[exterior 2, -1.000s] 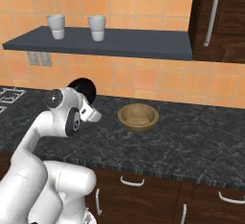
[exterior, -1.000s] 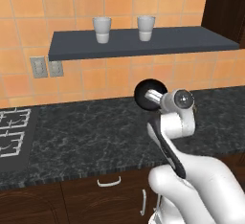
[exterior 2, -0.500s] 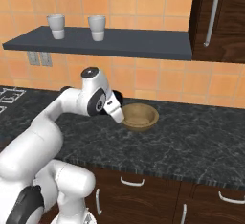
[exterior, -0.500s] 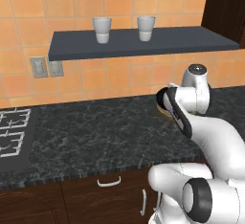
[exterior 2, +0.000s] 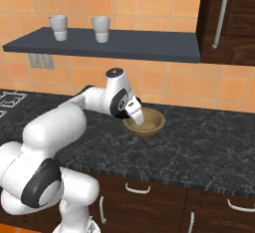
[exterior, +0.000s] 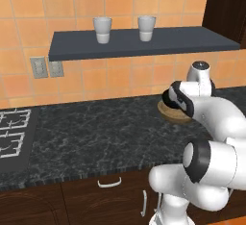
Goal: Pick up the bowls on the counter and stack them on top of one another in the open cabinet. Place the smaller bowl on top of the larger bowl.
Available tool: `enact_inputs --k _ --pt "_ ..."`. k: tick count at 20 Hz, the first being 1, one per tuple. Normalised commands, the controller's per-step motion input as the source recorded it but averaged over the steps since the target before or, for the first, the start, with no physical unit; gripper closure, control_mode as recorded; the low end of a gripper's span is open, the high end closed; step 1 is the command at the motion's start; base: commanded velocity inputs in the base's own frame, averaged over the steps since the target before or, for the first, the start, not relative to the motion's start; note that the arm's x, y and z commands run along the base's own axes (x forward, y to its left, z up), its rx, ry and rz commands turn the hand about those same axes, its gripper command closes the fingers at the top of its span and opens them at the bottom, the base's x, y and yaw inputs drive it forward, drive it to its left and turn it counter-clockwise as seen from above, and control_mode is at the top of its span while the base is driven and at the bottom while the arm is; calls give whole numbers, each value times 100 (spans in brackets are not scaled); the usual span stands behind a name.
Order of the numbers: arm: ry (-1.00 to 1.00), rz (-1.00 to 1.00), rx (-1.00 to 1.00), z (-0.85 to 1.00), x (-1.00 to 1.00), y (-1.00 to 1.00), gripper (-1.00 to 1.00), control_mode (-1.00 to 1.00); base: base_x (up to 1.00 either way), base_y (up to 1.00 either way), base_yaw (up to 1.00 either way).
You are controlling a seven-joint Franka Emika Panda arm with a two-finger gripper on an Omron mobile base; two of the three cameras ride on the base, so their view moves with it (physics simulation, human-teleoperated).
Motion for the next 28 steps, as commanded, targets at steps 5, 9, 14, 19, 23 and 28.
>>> enact_inputs --k 5,9,14,19,23,28 --pt "0 0 0 -47 56 -19 100 -100 0 0 0" --pt "0 0 0 -51 58 -25 100 -100 0 0 0" --pt "0 0 0 -29 42 -30 100 -100 0 0 0" --pt "-2 0 0 -19 21 -18 -100 -100 0 0 0" --pt "-3 0 7 53 8 -10 -100 -100 0 0 0" --pt "0 13 1 14 -5 -60 -100 -100 0 0 0"
